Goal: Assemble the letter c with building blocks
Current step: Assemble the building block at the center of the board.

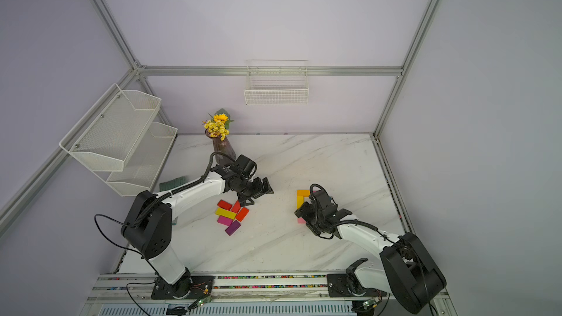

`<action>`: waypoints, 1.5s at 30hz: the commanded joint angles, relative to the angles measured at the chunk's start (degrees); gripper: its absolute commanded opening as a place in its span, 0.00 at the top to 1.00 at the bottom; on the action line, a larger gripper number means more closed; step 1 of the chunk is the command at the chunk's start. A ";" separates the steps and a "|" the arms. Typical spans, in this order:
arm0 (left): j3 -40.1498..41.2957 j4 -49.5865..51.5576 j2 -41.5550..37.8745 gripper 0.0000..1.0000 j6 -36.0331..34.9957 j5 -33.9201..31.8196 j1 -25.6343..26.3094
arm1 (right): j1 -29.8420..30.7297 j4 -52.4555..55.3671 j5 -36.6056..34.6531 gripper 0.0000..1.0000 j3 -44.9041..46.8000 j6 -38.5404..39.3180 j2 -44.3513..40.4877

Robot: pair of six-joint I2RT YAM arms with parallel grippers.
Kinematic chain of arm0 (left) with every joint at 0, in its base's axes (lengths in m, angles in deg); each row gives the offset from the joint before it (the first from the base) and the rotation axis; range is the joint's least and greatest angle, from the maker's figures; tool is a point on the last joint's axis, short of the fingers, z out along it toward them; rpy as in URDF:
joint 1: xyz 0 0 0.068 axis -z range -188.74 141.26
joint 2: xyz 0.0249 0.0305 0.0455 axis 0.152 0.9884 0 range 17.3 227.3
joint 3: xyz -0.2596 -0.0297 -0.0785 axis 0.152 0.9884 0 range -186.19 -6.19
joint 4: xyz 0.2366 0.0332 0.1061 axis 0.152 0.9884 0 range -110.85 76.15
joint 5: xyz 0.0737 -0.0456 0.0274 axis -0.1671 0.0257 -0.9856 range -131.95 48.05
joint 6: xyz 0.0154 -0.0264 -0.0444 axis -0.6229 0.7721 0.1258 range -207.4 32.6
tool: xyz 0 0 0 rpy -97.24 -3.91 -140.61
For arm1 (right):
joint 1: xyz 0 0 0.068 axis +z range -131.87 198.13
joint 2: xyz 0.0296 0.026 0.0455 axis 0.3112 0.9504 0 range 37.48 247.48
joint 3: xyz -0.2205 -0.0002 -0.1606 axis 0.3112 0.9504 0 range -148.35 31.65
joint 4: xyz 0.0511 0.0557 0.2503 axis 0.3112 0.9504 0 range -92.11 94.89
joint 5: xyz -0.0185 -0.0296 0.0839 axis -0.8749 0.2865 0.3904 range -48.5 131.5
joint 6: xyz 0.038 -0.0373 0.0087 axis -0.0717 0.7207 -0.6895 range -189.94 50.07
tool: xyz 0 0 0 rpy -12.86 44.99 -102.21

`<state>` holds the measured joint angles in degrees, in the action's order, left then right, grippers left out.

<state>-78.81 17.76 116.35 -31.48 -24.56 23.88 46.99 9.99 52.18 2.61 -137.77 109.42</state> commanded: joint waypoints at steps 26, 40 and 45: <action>-4.95 0.15 2.94 0.00 -1.43 1.87 -0.89 | 1.53 -3.16 2.59 0.19 0.99 -5.12 1.81; -5.47 1.10 3.00 0.00 -1.96 1.89 -1.30 | 2.16 -5.42 2.51 0.19 0.01 -5.97 4.83; -5.60 1.12 2.99 0.00 -2.04 1.99 -1.49 | 2.21 -5.08 2.58 0.19 0.03 -5.95 4.49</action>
<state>-82.81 18.28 119.48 -32.53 -23.65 23.07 48.78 2.97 55.43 2.61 -142.16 113.00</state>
